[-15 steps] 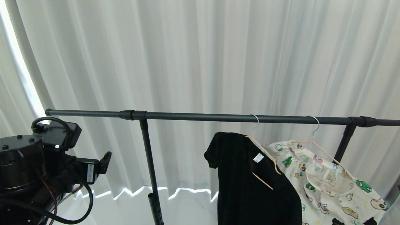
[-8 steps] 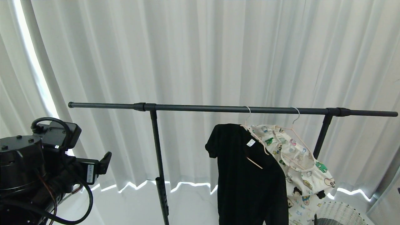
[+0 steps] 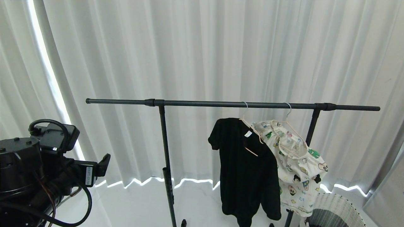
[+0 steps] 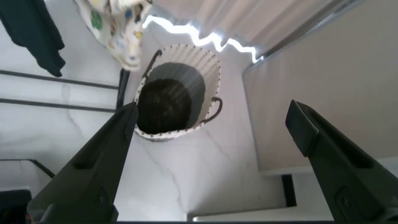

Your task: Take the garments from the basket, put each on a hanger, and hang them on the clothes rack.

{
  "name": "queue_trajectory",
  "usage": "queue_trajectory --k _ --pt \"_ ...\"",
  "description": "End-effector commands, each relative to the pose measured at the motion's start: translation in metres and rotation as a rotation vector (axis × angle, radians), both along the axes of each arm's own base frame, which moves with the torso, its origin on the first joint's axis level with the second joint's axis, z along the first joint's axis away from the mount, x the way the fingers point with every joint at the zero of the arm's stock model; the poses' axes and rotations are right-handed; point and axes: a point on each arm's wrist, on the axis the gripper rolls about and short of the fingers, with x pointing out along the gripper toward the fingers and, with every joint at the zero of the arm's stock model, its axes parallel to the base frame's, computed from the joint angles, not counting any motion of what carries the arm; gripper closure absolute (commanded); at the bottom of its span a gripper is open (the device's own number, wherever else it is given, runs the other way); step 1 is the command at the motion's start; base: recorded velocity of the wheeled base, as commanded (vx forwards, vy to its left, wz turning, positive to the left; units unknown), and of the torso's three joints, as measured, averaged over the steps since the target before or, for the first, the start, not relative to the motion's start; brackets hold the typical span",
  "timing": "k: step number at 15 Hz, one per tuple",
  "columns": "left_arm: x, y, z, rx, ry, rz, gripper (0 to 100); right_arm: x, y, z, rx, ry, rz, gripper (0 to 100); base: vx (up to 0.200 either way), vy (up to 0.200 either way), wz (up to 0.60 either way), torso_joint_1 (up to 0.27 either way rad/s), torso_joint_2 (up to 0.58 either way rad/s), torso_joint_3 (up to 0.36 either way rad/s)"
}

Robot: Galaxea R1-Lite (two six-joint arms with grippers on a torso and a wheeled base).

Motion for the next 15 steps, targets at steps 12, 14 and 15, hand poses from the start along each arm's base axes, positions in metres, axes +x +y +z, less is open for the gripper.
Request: queue_trajectory --k 12,14,15 --pt "0.0004 0.0052 -0.0002 -0.019 -0.001 0.011 0 -0.0035 0.0008 -0.0096 -0.020 -0.033 0.016 0 0.000 0.000 0.00 0.000 0.00 0.000" --pt "-0.0001 0.0053 -0.0010 -0.020 0.002 0.011 0 -0.0035 0.0010 -0.0119 -0.014 -0.025 0.025 0 0.000 0.000 0.00 0.000 0.00 0.000" --pt "-0.0001 0.0053 -0.0010 -0.020 0.002 0.011 0 -0.0034 0.0010 -0.0118 -0.011 -0.027 0.028 0 0.000 0.000 0.00 -0.080 0.15 0.100"
